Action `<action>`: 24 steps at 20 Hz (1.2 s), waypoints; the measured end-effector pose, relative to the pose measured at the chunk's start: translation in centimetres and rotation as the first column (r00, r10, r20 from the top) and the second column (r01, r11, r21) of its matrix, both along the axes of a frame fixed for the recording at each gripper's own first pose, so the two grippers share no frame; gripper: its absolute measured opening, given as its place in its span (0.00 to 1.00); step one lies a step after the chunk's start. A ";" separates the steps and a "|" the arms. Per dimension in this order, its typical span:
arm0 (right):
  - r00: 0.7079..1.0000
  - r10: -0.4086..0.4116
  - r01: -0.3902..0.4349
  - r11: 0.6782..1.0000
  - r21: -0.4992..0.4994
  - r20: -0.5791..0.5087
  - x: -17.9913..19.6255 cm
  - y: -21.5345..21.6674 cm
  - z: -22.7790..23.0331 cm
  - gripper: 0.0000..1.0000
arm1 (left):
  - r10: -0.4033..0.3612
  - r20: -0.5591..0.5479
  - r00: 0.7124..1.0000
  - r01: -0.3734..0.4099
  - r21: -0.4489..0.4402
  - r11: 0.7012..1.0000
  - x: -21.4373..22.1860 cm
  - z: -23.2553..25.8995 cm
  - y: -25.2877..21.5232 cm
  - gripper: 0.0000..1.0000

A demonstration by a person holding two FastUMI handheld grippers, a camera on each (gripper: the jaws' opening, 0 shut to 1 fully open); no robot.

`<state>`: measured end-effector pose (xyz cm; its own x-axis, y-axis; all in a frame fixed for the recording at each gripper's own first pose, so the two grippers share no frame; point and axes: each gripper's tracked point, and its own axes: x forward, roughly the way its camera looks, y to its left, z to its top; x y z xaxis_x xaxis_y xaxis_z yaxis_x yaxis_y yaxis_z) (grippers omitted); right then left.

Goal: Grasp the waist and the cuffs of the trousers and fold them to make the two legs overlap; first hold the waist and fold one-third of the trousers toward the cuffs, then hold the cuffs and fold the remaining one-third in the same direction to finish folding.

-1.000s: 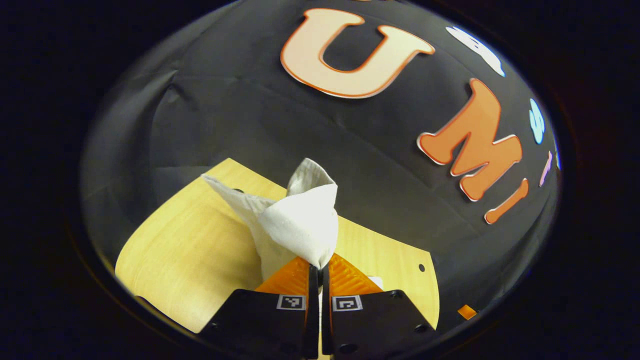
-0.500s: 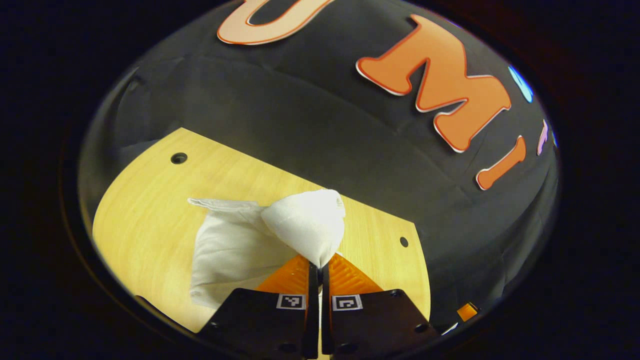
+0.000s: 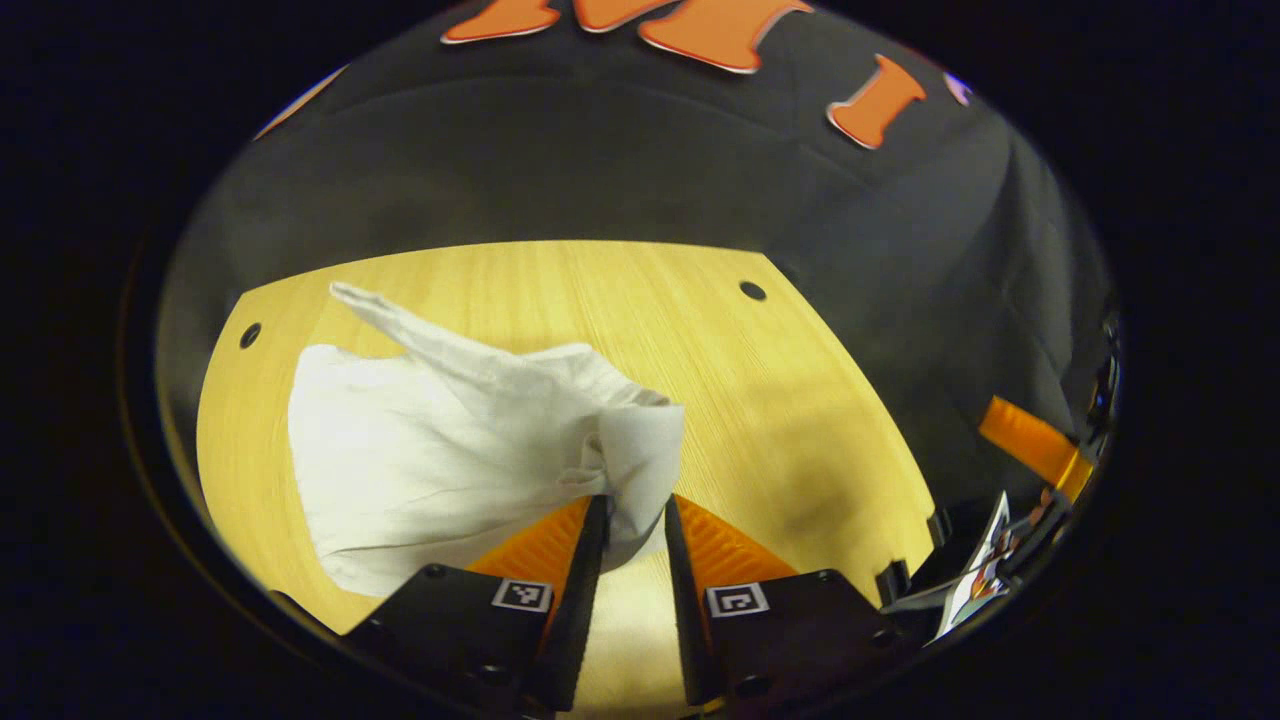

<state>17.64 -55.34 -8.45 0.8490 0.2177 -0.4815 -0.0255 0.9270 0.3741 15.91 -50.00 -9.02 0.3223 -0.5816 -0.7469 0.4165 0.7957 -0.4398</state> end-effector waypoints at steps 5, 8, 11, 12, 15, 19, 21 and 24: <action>0.999 0.038 -0.038 0.999 0.004 0.019 0.5 1.6 0.7 0.99 | 0.002 0.044 0.999 0.000 -0.047 0.999 -1.0 2.2 0.7 0.86; 0.994 0.054 -0.050 0.998 -0.044 0.092 1.0 2.7 3.1 0.99 | 0.062 0.197 0.979 -0.063 0.001 0.998 0.8 5.1 4.5 1.00; 0.982 0.070 -0.053 0.994 -0.098 0.177 1.1 4.7 6.0 0.99 | 0.151 0.326 0.933 -0.163 0.008 0.987 2.3 8.6 8.8 0.99; 0.975 0.076 -0.052 0.991 -0.121 0.207 1.0 5.4 6.9 0.99 | 0.173 0.380 0.909 -0.191 0.009 0.982 2.7 9.9 10.4 0.99; 0.945 0.129 -0.072 0.979 -0.191 0.302 0.0 9.6 10.2 0.98 | 0.259 0.578 0.774 -0.308 -0.015 0.951 4.2 16.6 17.3 1.00; 0.884 0.175 -0.094 0.975 -0.202 0.433 -0.8 14.8 14.3 0.98 | 0.381 0.690 0.616 -0.415 -0.127 0.901 3.5 22.5 20.8 0.99; 0.854 0.178 -0.092 0.976 -0.195 0.490 -1.3 16.6 16.0 0.98 | 0.411 0.727 0.550 -0.448 -0.159 0.880 2.4 24.3 22.5 0.99; 0.846 0.201 -0.108 0.972 -0.210 0.495 -1.6 18.3 16.0 0.98 | 0.419 0.773 0.477 -0.475 -0.175 0.862 0.6 26.4 25.2 0.98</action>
